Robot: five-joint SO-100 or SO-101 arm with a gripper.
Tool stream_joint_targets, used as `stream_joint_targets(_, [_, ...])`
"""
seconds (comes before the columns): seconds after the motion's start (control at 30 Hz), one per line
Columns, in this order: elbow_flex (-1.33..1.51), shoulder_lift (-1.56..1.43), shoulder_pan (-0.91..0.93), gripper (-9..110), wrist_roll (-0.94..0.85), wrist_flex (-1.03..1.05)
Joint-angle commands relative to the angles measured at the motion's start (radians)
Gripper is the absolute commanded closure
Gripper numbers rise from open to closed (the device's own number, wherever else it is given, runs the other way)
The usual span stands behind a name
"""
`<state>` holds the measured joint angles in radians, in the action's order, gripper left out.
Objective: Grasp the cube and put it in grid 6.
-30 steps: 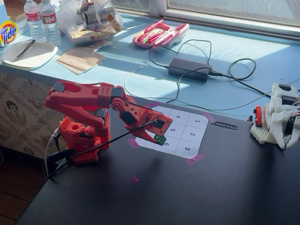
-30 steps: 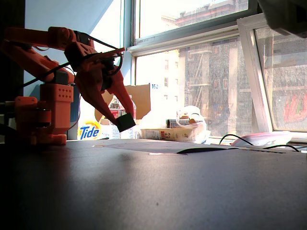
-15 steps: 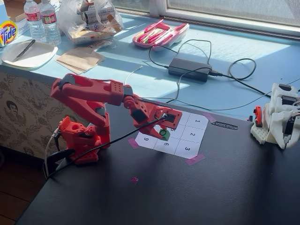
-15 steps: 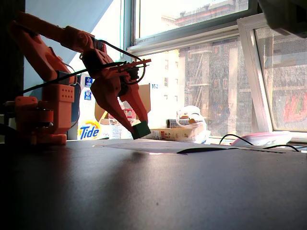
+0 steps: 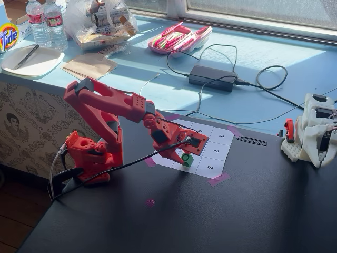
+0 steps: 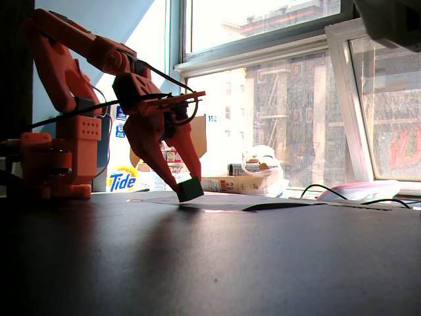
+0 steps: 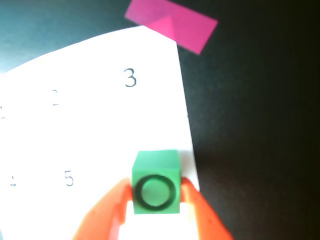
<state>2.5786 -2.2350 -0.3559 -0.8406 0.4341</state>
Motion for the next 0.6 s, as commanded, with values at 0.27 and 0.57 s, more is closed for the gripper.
stream_joint_targets(0.27, [-0.072, -0.104, -0.044, 85, -0.025, 0.107])
stream_joint_targets(0.57, [-0.103, -0.161, -0.018, 72, -0.035, 0.153])
